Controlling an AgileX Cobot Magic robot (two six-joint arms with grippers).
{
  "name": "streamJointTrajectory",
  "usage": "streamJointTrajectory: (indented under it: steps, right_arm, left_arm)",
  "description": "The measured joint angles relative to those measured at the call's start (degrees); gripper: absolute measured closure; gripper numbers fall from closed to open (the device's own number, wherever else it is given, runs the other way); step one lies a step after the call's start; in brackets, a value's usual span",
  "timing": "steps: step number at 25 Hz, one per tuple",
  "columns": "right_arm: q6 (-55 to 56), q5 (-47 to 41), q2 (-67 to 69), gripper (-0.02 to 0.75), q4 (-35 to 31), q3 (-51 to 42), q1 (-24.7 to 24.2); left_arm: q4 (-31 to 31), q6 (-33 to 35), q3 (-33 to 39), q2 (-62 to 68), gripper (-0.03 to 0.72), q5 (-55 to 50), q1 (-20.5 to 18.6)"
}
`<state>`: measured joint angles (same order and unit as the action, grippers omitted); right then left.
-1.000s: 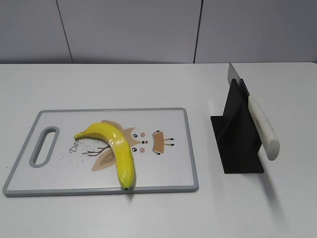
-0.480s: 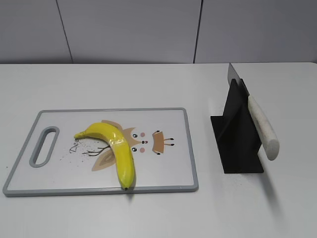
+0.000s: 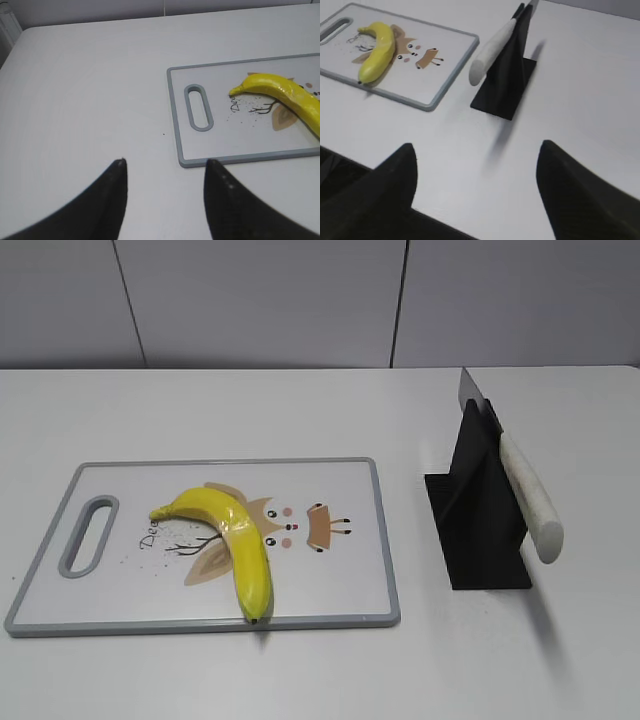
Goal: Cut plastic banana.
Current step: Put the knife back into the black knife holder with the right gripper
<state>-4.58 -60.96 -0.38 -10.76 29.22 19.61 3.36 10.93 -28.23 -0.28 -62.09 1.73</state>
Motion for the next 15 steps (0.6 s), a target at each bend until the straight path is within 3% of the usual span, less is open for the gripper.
streamJointTrajectory:
  steps: [8, 15]
  right_arm:
    - [0.0, 0.0, 0.0, 0.149, -0.6, 0.0, -16.1]
    - [0.0, 0.0, 0.0, 0.15, -0.7, 0.0, -18.0]
  left_arm:
    - [0.0, 0.0, 0.0, 0.0, 0.213, 0.0, 0.0]
    - [0.0, 0.0, 0.0, 0.0, 0.214, 0.0, 0.0]
